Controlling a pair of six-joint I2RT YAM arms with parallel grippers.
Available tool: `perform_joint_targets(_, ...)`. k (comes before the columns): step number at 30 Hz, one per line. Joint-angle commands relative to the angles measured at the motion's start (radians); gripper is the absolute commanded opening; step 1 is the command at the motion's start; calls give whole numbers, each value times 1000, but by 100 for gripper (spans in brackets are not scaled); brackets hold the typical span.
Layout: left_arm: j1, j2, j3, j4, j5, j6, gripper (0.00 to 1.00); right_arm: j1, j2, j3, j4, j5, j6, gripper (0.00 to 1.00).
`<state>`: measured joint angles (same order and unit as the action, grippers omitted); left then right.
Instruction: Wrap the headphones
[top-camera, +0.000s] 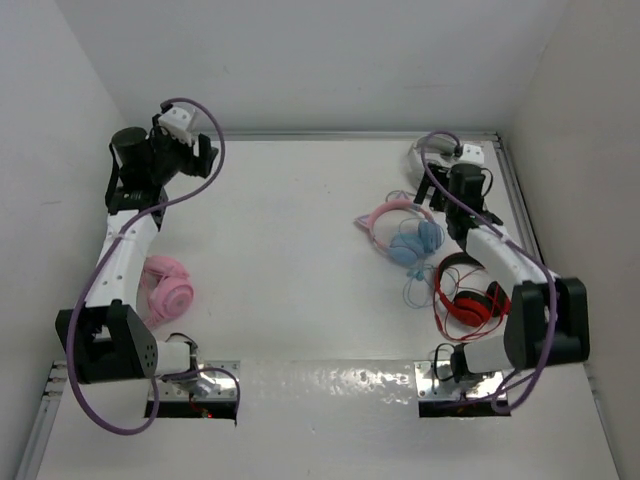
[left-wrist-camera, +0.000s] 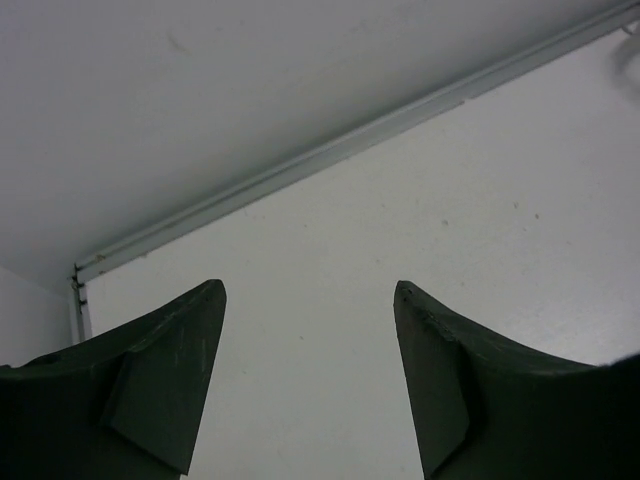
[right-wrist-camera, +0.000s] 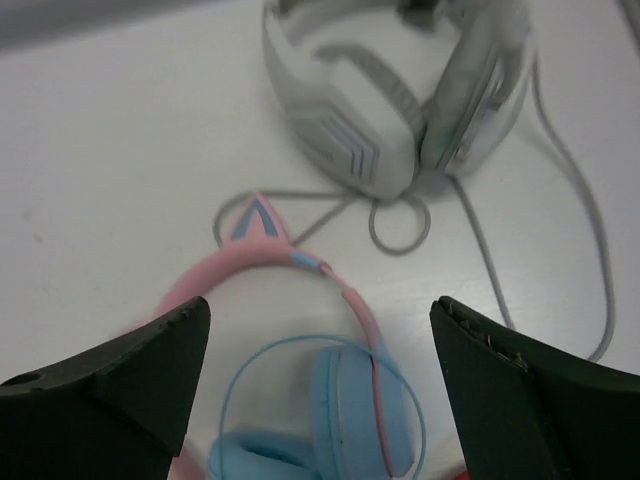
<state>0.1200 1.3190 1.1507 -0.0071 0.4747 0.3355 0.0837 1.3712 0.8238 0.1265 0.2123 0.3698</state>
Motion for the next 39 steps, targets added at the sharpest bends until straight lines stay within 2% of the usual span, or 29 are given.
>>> perform_joint_targets(1,3,-1,0,-332,25,60,67,13,124,60,-211,42,-3,90)
perform_joint_targets(5,-3,-7,-3,-382,27,76,76,16,279,113,-261,105,3,95)
perform_joint_targets(9,-5,-4,-5,-381,48,59,78,16,389,156,-303,93,-2,95)
perform_joint_targets(12,-9,-6,0,-389,68,51,78,21,437,178,-320,61,-12,75)
perform_joint_targets(13,-13,-6,1,-398,79,51,78,30,442,182,-320,50,-29,57)
perform_joint_targets(15,-17,-4,3,-406,90,54,78,45,440,179,-311,50,-64,37)
perform_joint_targets(16,-17,-4,1,-409,99,56,78,68,434,178,-308,58,-74,19)
perform_joint_targets(19,-28,0,-9,-403,113,36,78,140,402,193,-304,133,-126,0)
perform_joint_targets(21,-51,11,-12,-409,131,31,78,197,379,212,-315,206,-182,0)
perform_joint_targets(22,-62,13,-14,-413,131,33,78,265,349,227,-315,228,-202,0)
perform_joint_targets(25,-162,17,-13,-435,130,63,78,414,277,242,-233,257,-291,0)
perform_joint_targets(30,-293,36,-20,-430,101,76,81,612,250,313,-134,126,-362,0)
perform_joint_targets(34,-332,54,-45,-424,70,68,81,702,285,371,-73,87,-394,0)
perform_joint_targets(36,-338,65,-49,-424,-10,66,80,723,308,412,-70,61,-378,0)
perform_joint_targets(38,-341,68,-63,-418,-110,69,77,728,315,431,-67,12,-347,0)
perform_joint_targets(39,-342,66,-68,-416,-143,68,69,728,313,436,-61,1,-342,0)
